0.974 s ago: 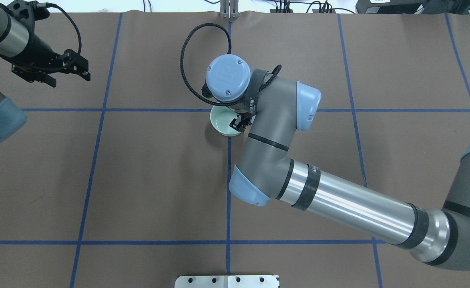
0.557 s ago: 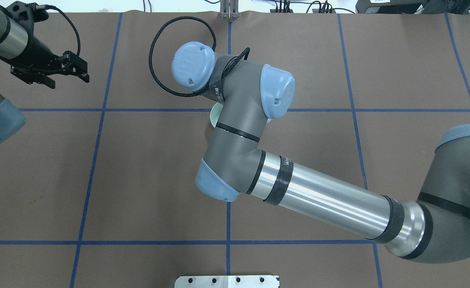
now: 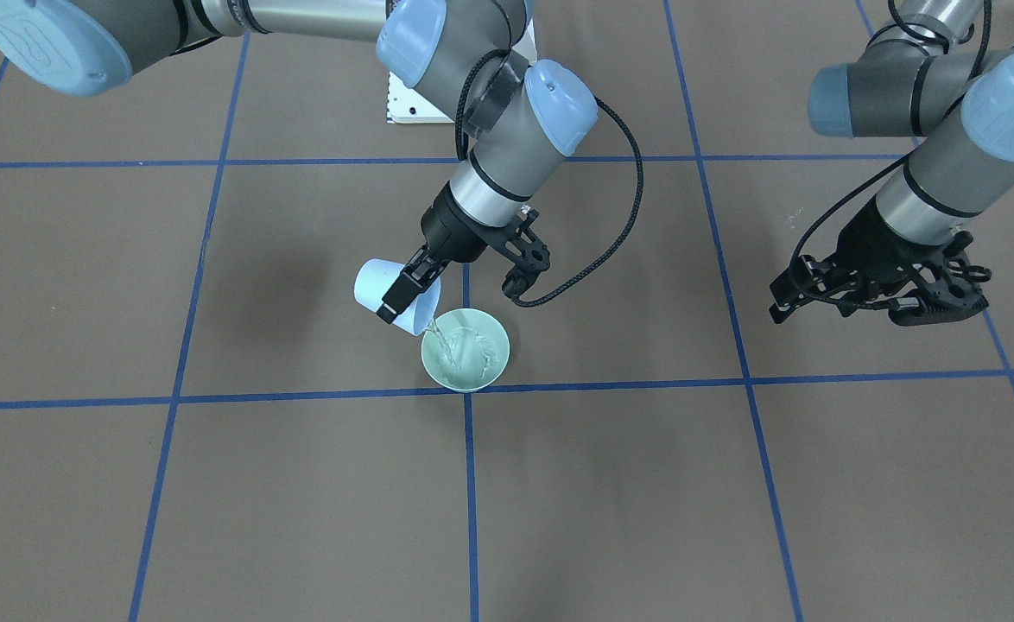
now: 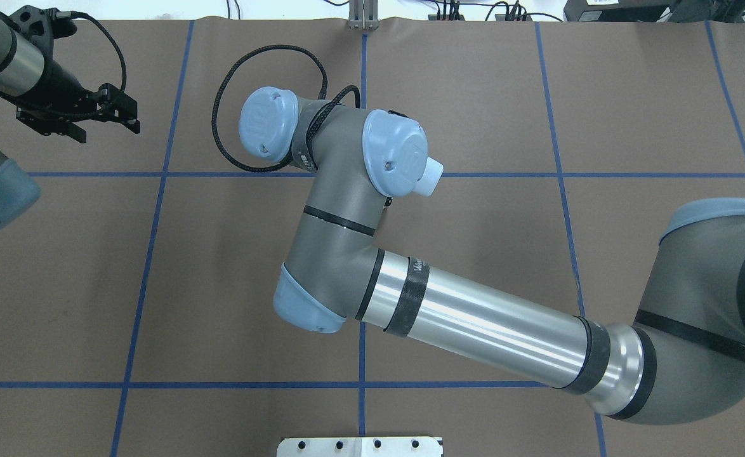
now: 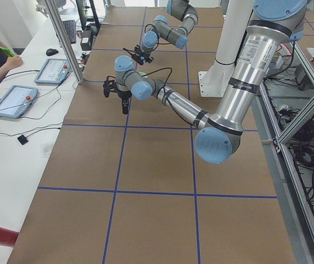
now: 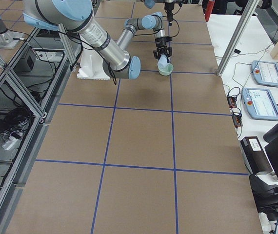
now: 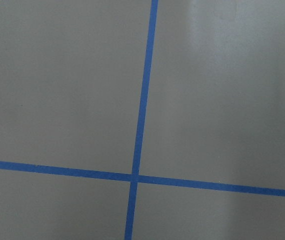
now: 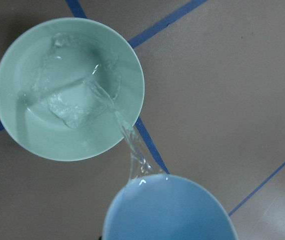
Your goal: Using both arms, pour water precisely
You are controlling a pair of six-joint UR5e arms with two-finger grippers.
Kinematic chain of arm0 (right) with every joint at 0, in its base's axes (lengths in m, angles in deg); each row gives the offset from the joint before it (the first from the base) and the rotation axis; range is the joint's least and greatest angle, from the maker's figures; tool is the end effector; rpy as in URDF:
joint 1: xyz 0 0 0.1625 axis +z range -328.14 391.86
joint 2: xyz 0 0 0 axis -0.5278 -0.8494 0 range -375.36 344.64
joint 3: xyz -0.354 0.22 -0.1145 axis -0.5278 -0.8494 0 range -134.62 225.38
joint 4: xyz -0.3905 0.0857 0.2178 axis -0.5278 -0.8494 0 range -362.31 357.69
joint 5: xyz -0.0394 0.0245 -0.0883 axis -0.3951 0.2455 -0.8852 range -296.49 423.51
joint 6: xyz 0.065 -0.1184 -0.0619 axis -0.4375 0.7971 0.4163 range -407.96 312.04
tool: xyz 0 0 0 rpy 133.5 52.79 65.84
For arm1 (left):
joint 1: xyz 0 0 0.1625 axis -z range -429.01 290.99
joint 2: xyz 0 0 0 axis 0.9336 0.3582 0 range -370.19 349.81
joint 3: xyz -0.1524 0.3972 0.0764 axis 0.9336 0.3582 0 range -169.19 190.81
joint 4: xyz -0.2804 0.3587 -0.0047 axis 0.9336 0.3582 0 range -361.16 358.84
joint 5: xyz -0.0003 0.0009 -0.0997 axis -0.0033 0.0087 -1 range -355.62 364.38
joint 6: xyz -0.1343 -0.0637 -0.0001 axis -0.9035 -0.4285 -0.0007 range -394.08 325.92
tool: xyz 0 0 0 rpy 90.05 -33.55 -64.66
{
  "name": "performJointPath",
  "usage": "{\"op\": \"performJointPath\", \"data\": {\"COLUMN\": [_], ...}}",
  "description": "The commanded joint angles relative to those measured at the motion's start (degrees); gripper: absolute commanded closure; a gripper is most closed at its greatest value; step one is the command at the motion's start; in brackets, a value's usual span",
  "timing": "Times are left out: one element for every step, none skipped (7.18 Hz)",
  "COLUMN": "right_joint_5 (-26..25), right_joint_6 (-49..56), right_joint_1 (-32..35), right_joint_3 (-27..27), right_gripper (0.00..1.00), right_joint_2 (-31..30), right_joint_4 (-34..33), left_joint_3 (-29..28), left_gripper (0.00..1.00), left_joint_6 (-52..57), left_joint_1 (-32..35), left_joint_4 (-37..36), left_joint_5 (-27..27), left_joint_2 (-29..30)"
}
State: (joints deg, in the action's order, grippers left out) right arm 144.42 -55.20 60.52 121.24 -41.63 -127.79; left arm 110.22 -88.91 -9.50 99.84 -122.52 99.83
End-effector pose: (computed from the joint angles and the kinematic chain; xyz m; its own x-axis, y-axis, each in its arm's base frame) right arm -0.6288 -0.5224 0.1403 0.6106 -0.7826 -0.1212 0.7803 0.5684 0.2609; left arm 0.3071 -0.6083 0.3805 0.5990 -0.1093 -0.7933 0.1792 0.9838 -0.0002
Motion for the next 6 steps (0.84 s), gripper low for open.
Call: {"op": "performJointPath", "data": {"right_joint_5": [-2.1, -2.6, -2.6, -2.5, -2.3, -1.1], "right_joint_6": [-0.2, -0.3, -0.5, -1.2, -2.6, -5.8], "right_joint_1": [-1.2, -1.4, -1.5, -1.5, -1.5, -1.4], "right_joint_3": [0.0, -0.1, -0.1, 0.3, 0.7, 1.7], "right_gripper": [1.00, 1.00, 1.00, 1.00, 1.00, 1.00], "right_joint_2": [0.1, 0.2, -0.2, 0.0, -0.4, -1.7], "right_joint_4": [-1.3, -1.1, -0.8, -0.4, 2.8, 6.0], "left_joint_3": [0.0, -0.1, -0.1, -0.1, -0.1, -0.1], "left_gripper": [0.00, 0.00, 0.00, 0.00, 0.00, 0.00], "left_joint_6": [0.7, 0.7, 0.7, 0.7, 0.7, 0.8], "left_joint_1": [0.0, 0.0, 0.0, 0.0, -0.1, -0.2], "left_joint_4": [0.0, 0.0, 0.0, 0.0, 0.0, 0.0], "left_joint_5": [0.0, 0.0, 0.0, 0.1, 0.1, 0.2], "left_joint_2": [-0.2, -0.4, -0.4, -0.4, -0.4, -0.4]}}
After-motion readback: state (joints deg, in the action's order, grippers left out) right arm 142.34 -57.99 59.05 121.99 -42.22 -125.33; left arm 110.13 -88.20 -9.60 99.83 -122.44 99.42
